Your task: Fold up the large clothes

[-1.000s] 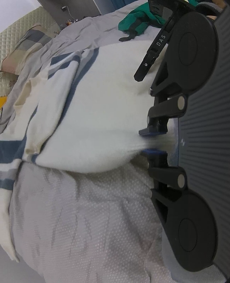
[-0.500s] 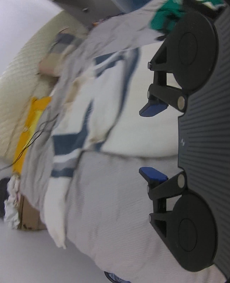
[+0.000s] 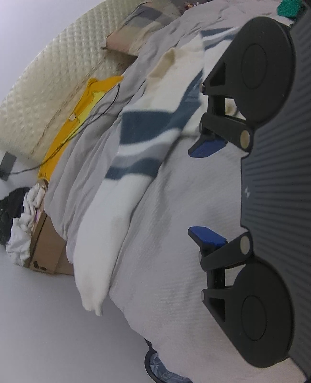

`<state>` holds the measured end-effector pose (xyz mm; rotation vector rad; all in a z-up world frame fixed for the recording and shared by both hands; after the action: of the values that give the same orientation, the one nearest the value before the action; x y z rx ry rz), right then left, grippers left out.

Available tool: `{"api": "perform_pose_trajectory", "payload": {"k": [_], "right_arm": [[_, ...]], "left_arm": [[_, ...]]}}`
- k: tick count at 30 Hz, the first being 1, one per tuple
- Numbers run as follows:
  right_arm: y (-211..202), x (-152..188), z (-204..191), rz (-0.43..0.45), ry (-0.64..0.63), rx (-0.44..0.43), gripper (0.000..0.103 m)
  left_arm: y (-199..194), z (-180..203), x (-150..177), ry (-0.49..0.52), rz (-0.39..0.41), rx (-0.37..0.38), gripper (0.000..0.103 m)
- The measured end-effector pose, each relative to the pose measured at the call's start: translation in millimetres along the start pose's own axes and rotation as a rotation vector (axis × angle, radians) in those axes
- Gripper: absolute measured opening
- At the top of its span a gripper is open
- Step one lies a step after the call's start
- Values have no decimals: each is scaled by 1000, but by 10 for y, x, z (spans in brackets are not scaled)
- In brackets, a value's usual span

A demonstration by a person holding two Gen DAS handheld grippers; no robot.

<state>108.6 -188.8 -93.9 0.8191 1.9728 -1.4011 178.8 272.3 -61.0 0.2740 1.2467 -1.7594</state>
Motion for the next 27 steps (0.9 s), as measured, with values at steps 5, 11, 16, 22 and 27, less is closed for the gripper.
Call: {"api": "perform_pose_trajectory", "payload": {"k": [5, 11, 16, 22, 27], "right_arm": [[157, -67, 54, 35, -8, 47, 90], [443, -36, 127, -42, 41, 40, 90], [611, -37, 100, -58, 28, 60, 90], [804, -58, 79, -72, 9, 86, 91], [909, -90, 28, -69, -14, 107, 92]], "left_arm": [[395, -412, -187, -80, 7, 12, 78], [816, -1036, -336, -352, 50, 144, 78], [1178, -1370, -420, -514, 116, 261, 79], [1437, -1652, -775, -609, 229, 288, 79], [1543, -1875, -1050, -680, 328, 229, 79]]}}
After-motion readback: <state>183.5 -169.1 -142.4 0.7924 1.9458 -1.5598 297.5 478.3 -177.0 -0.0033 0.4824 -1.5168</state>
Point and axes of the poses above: each gripper's, at about its wrist camera, not at the fingertips, and y roughly the way its jaws point, z to its right, x to its underside, the point moved 2 cm from there along y, roughly the way its jaws point, and after that the axes turned 8 degrees about x, right-handed, at the moved point
